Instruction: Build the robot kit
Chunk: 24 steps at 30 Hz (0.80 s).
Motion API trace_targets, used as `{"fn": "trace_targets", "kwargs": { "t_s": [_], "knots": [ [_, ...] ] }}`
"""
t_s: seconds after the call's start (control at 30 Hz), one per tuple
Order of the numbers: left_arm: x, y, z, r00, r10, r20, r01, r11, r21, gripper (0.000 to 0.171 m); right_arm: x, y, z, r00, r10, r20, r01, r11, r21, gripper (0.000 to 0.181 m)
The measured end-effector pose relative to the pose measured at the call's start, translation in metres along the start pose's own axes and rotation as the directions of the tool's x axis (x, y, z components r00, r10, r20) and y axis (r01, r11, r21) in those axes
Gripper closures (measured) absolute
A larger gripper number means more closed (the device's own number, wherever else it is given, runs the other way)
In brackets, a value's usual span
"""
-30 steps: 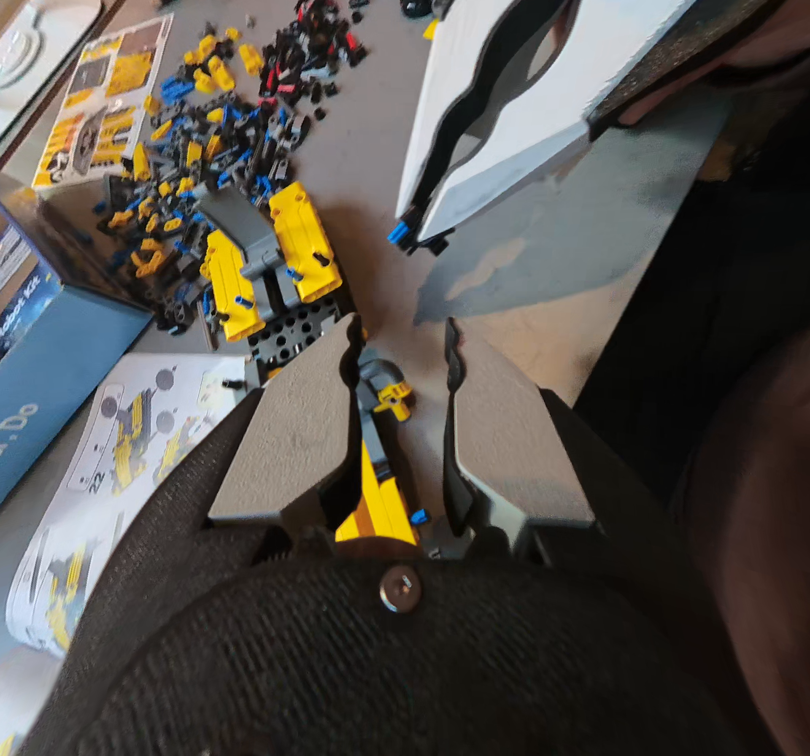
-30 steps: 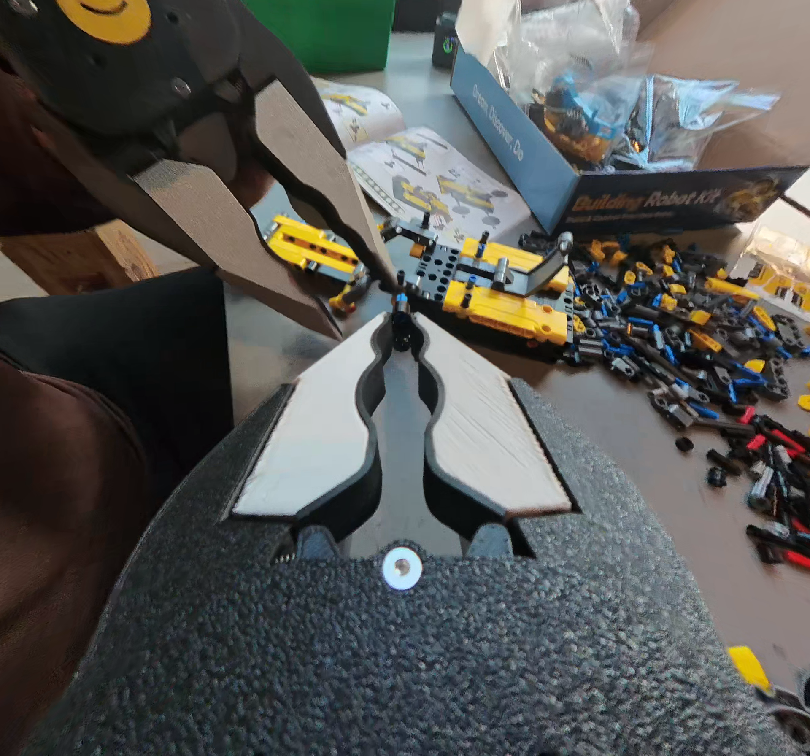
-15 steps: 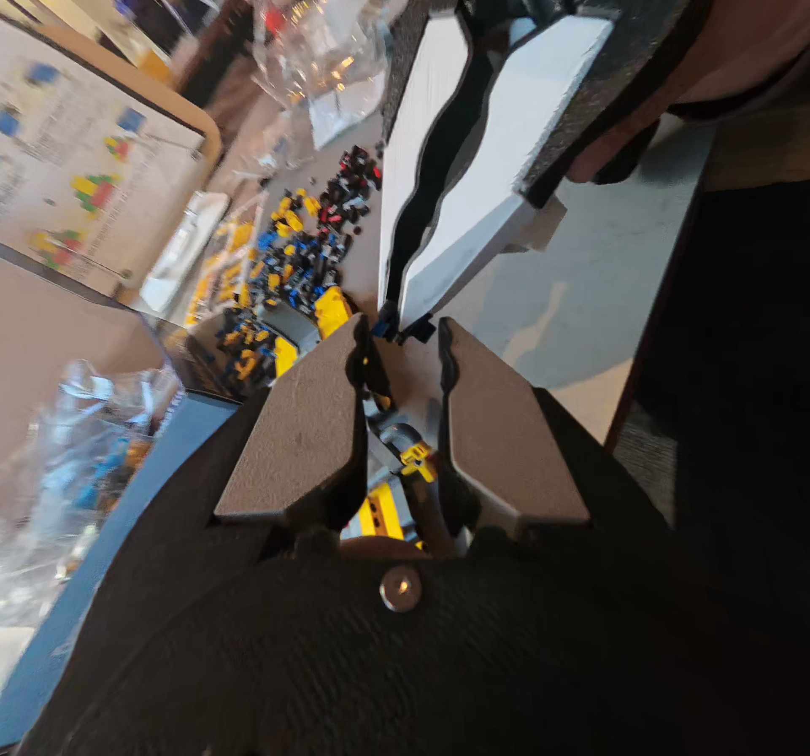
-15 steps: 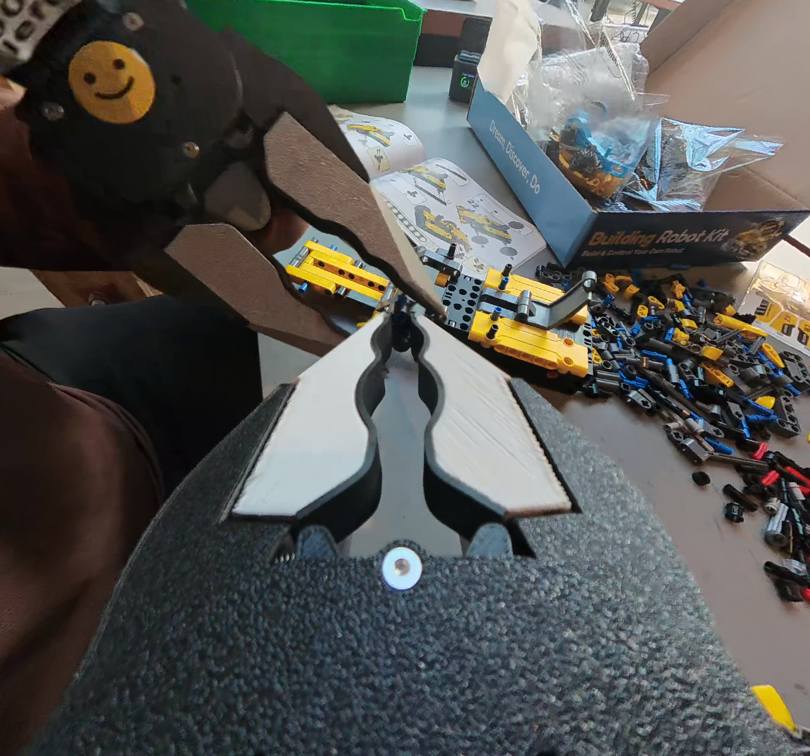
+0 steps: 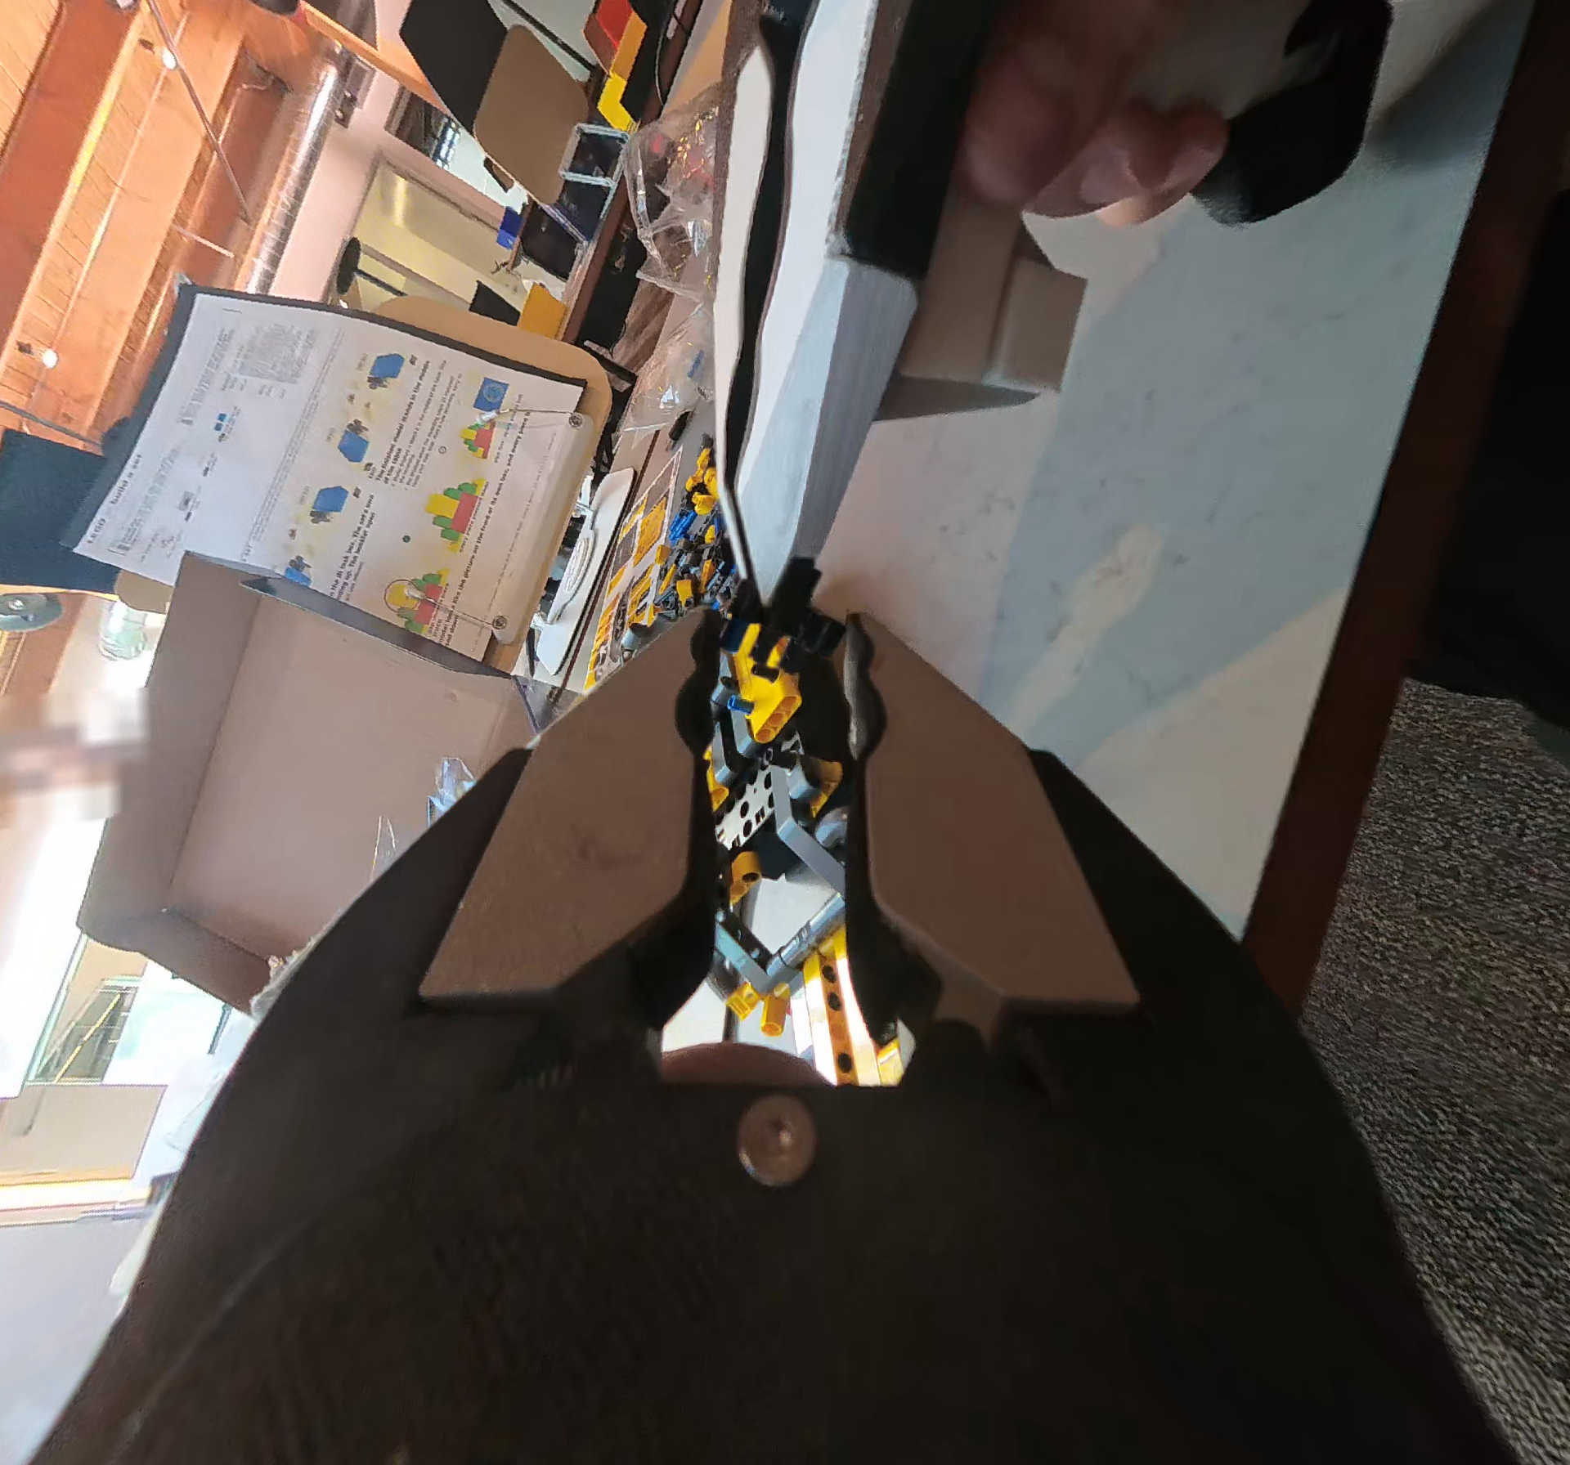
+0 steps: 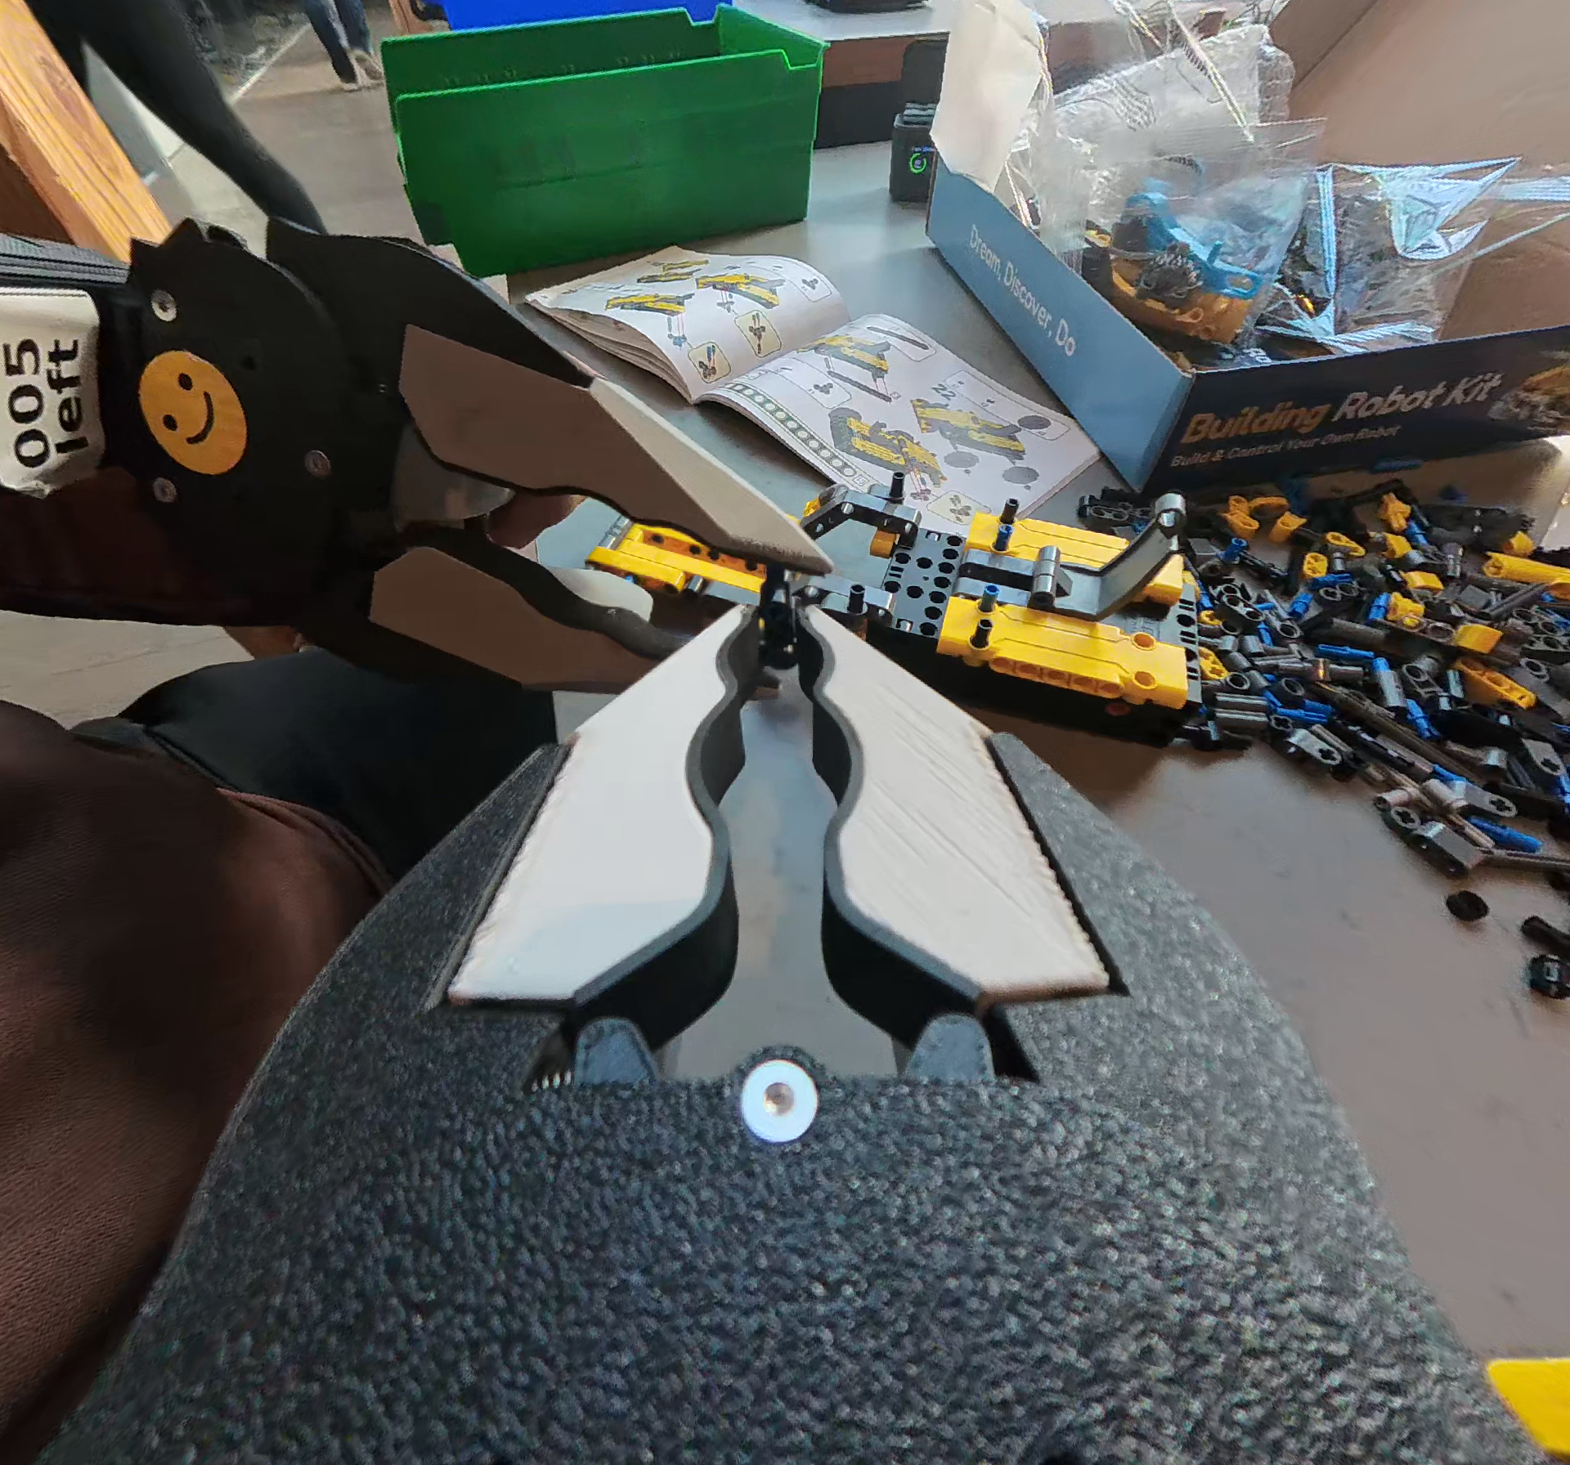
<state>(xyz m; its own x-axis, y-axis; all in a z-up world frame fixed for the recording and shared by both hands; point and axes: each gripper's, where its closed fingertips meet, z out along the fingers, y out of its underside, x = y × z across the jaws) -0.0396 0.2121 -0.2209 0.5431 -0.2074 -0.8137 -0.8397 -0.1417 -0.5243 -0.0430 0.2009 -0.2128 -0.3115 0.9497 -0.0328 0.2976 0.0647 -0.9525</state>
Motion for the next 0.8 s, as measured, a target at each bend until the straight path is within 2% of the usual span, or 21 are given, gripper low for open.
{"fn": "trace_targets", "kwargs": {
  "t_s": [0.1, 0.23, 0.43, 0.63, 0.8],
  "knots": [
    [-0.003, 0.002, 0.0, 1.0, -0.001, 0.013, 0.001, 1.0, 0.005, 0.145, 0.004, -0.003, -0.005, 1.0, 0.0, -0.017, 0.0, 1.0, 0.011, 0.173],
    [-0.003, 0.002, -0.001, 1.0, 0.011, 0.021, -0.011, 1.0, 0.014, 0.145, 0.003, 0.003, -0.003, 1.0, 0.021, 0.003, -0.021, 1.0, -0.019, 0.156],
    [0.006, -0.005, -0.006, 0.999, 0.049, 0.007, -0.049, 0.998, 0.048, 0.145, -0.006, 0.011, 0.005, 0.999, 0.023, 0.046, -0.02, 0.998, -0.056, 0.16],
    [0.015, 0.0, -0.009, 0.993, 0.119, -0.026, -0.118, 0.993, 0.008, 0.145, -0.013, 0.023, 0.011, 0.992, 0.087, 0.09, -0.076, 0.99, -0.116, 0.161],
    [0.012, 0.007, -0.014, 0.997, 0.078, -0.027, -0.078, 0.997, -0.01, 0.145, -0.015, 0.02, 0.018, 0.997, 0.036, 0.069, -0.028, 0.992, -0.123, 0.161]
  ]
}}
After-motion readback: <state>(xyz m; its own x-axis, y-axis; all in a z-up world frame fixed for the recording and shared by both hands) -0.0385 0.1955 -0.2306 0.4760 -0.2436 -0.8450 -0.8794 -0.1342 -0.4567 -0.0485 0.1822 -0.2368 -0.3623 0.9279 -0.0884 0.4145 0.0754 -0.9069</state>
